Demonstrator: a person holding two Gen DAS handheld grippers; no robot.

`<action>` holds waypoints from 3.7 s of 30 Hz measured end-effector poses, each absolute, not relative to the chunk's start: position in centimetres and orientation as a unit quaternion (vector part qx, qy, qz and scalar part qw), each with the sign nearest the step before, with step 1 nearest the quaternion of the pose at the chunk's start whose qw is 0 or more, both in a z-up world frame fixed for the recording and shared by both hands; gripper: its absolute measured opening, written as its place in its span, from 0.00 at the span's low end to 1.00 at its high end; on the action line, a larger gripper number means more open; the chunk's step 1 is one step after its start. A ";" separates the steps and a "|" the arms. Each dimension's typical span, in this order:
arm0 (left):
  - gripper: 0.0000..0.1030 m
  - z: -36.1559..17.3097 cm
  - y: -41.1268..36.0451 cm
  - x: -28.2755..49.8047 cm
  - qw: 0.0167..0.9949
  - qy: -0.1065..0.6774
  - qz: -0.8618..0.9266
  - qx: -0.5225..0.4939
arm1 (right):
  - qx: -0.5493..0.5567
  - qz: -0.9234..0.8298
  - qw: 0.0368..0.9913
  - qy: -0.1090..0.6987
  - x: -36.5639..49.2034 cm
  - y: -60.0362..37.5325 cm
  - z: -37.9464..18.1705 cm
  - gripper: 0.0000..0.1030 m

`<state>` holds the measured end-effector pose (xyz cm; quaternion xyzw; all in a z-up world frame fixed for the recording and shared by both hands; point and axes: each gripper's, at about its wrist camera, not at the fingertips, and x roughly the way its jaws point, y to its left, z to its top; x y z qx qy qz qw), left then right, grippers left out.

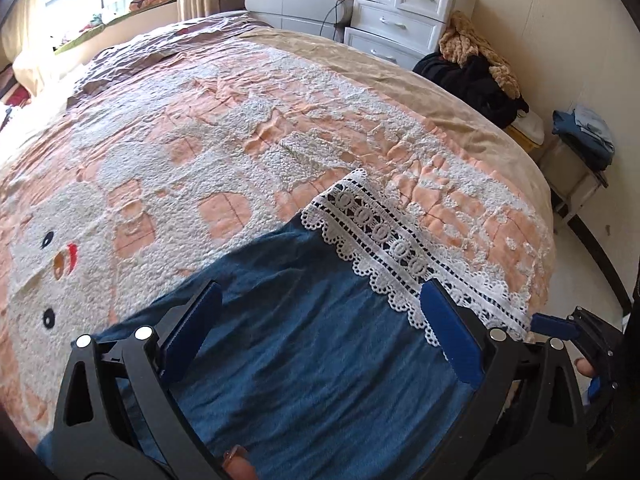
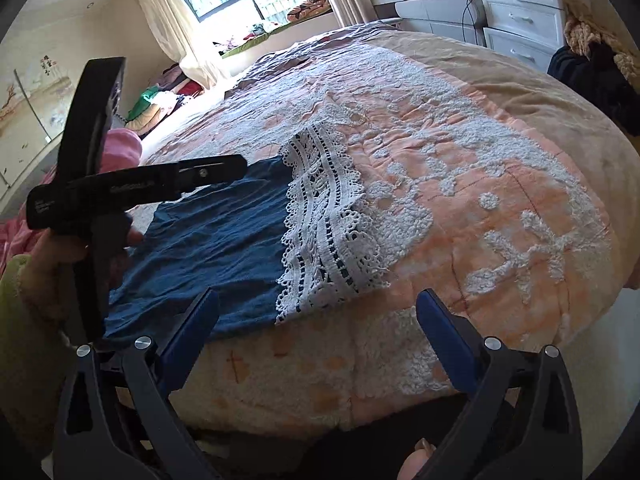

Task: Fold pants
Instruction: 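Move both tools to the white lace hem and close both grippers on it, then lift the lace hem with both grippers and fold it over the pants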

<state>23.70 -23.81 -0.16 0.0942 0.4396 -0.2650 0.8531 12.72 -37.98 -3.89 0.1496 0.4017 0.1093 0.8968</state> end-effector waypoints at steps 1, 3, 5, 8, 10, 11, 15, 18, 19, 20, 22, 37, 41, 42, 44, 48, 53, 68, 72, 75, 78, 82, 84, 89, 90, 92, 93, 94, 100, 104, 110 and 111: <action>0.91 -0.3 -24.2 24.3 0.851 0.439 -0.271 0.101 | 0.155 0.107 0.896 0.402 12.8 -38.1 -4.0 0.95; 0.91 -0.7 -24.9 25.4 0.846 0.440 -0.279 0.111 | 0.165 0.107 0.896 0.398 12.9 -38.3 -4.0 0.94; 0.91 -1.0 -25.3 26.5 0.841 0.444 -0.286 0.117 | 0.176 0.114 0.894 0.396 13.0 -38.4 -4.0 0.93; 0.91 -1.6 -26.0 27.7 0.831 0.449 -0.302 0.131 | 0.172 0.117 0.893 0.400 13.6 -38.0 -4.0 0.85; 0.91 -2.1 -26.4 28.5 0.823 0.459 -0.308 0.130 | 0.172 0.118 0.890 0.405 14.2 -37.8 -4.3 0.82; 0.91 -2.2 -26.4 28.9 0.821 0.462 -0.311 0.126 | 0.171 0.117 0.890 0.407 14.4 -37.7 -4.5 0.81; 0.91 -2.7 -26.5 29.7 0.813 0.464 -0.331 0.118 | 0.163 0.117 0.893 0.402 14.9 -37.4 -4.6 0.56; 0.89 -2.8 -26.5 30.0 0.804 0.462 -0.357 0.112 | 0.172 0.133 0.892 0.396 14.9 -37.4 -4.6 0.52; 0.85 -3.0 -26.6 30.1 0.803 0.461 -0.361 0.112 | 0.170 0.128 0.890 0.403 15.1 -37.4 -4.9 0.52; 0.83 -3.1 -26.7 30.3 0.799 0.463 -0.366 0.112 | 0.177 0.126 0.888 0.406 15.3 -37.6 -5.1 0.52; 0.80 -3.4 -27.0 30.6 0.796 0.464 -0.371 0.115 | 0.195 0.121 0.885 0.405 15.4 -37.9 -5.2 0.52; 0.24 -5.2 -27.8 32.2 0.759 0.493 -0.419 0.069 | 0.202 0.128 0.888 0.392 16.1 -37.3 -5.2 0.23; 0.17 -4.2 -26.7 31.9 0.762 0.481 -0.431 0.051 | 0.187 0.131 0.898 0.375 15.6 -36.8 -4.3 0.22; 0.17 -3.8 -26.4 31.8 0.764 0.476 -0.433 0.048 | 0.183 0.132 0.901 0.369 15.3 -36.6 -4.0 0.22; 0.17 -2.9 -25.4 31.4 0.767 0.463 -0.443 0.030 | 0.170 0.139 0.908 0.358 15.0 -36.0 -3.1 0.22; 0.17 -0.9 -22.4 30.9 0.774 0.445 -0.450 -0.013 | 0.136 0.158 0.920 0.332 14.1 -34.2 -1.3 0.22; 0.17 1.0 -16.7 29.5 0.784 0.430 -0.442 -0.066 | 0.088 0.208 0.923 0.312 13.1 -30.5 0.7 0.22; 0.44 -1.6 -3.1 27.9 0.795 0.464 -0.318 -0.229 | -0.103 0.297 0.876 0.365 12.0 -16.4 -3.5 0.22; 0.60 -1.6 -0.7 26.9 0.780 0.467 -0.313 -0.274 | -0.129 0.297 0.876 0.357 11.6 -15.1 -4.0 0.23; 0.66 -2.1 -0.1 26.1 0.764 0.478 -0.318 -0.293 | -0.141 0.296 0.876 0.354 11.5 -14.3 -4.4 0.25; 0.68 -2.8 -0.3 25.4 0.756 0.492 -0.319 -0.292 | -0.150 0.301 0.876 0.347 11.2 -13.7 -4.4 0.25; 0.68 -3.5 -0.8 25.1 0.750 0.501 -0.315 -0.296 | -0.181 0.305 0.875 0.330 10.0 -12.9 -4.7 0.25; 0.58 -3.8 -1.4 25.2 0.751 0.512 -0.303 -0.286 | -0.193 0.302 0.875 0.325 9.8 -12.7 -5.1 0.25; 0.09 -3.0 -1.8 25.0 0.775 0.501 -0.286 -0.258 | -0.193 0.303 0.884 0.300 9.4 -12.6 -4.1 0.24; 0.09 -2.6 -1.7 25.0 0.780 0.494 -0.288 -0.254 | -0.190 0.308 0.885 0.294 9.3 -12.5 -4.0 0.25; 0.09 -2.3 -1.3 25.2 0.788 0.485 -0.285 -0.250 | -0.195 0.310 0.883 0.293 9.4 -12.2 -4.2 0.26; 0.09 -2.5 -1.0 25.2 0.792 0.486 -0.277 -0.245 | -0.200 0.310 0.879 0.302 9.6 -11.9 -4.7 0.29; 0.09 -2.7 -0.9 25.2 0.797 0.487 -0.267 -0.236 | -0.204 0.313 0.873 0.314 9.8 -11.5 -5.3 0.30; 0.15 -5.5 1.2 25.1 0.796 0.499 -0.230 -0.254 | -0.167 0.350 0.861 0.329 9.8 -12.2 -5.4 0.43; 0.21 -5.2 1.3 24.9 0.804 0.494 -0.224 -0.243 | -0.096 0.373 0.855 0.348 10.4 -14.2 -4.2 0.46; 0.36 -4.0 2.2 23.8 0.816 0.482 -0.217 -0.233 | -0.019 0.376 0.863 0.336 10.5 -17.5 -2.0 0.53; 0.38 -3.6 2.3 23.4 0.820 0.479 -0.213 -0.230 | -0.019 0.369 0.867 0.334 10.6 -17.7 -1.9 0.53</action>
